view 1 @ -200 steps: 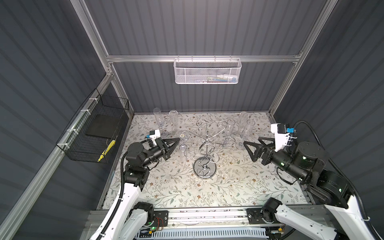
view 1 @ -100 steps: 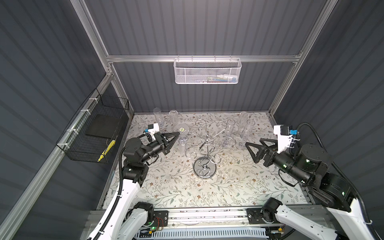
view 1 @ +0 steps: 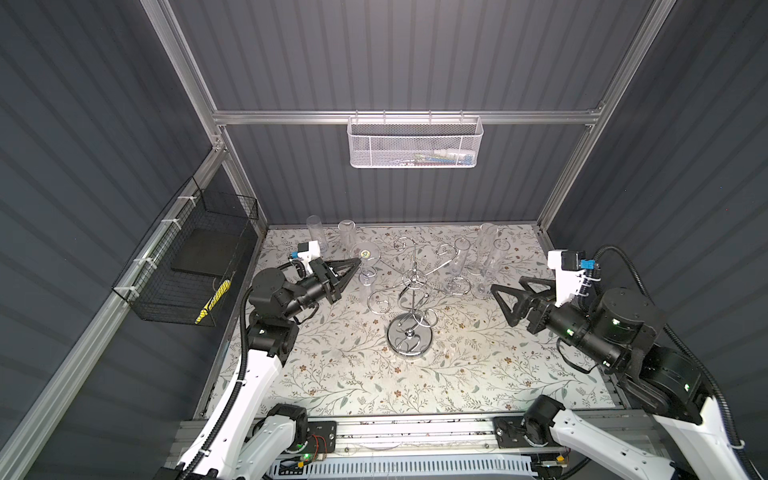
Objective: Take the wine glass off the wine glass rack
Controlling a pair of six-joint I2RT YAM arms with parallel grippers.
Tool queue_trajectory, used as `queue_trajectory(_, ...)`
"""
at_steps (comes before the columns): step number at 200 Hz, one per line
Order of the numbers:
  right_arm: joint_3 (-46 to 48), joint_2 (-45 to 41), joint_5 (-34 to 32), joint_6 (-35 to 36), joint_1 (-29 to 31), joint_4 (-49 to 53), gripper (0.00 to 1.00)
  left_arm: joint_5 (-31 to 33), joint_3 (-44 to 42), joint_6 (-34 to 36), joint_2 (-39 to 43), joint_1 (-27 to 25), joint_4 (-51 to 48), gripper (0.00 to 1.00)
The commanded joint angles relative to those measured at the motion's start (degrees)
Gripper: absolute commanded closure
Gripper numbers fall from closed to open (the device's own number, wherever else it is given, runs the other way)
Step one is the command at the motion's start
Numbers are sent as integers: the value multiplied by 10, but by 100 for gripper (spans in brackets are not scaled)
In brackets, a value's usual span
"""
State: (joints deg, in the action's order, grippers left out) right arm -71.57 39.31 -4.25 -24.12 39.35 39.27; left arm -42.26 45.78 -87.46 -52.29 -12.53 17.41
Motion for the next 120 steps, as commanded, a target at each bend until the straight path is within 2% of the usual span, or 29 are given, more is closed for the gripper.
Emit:
queue_trajectory(1,3,2,6,-6,-1,-7,1,-19,28,12,0,-8,31,100)
queue_trajectory(120,9,3,15,-17,-1,-16,1,-24,31,16,3,-37,17,100)
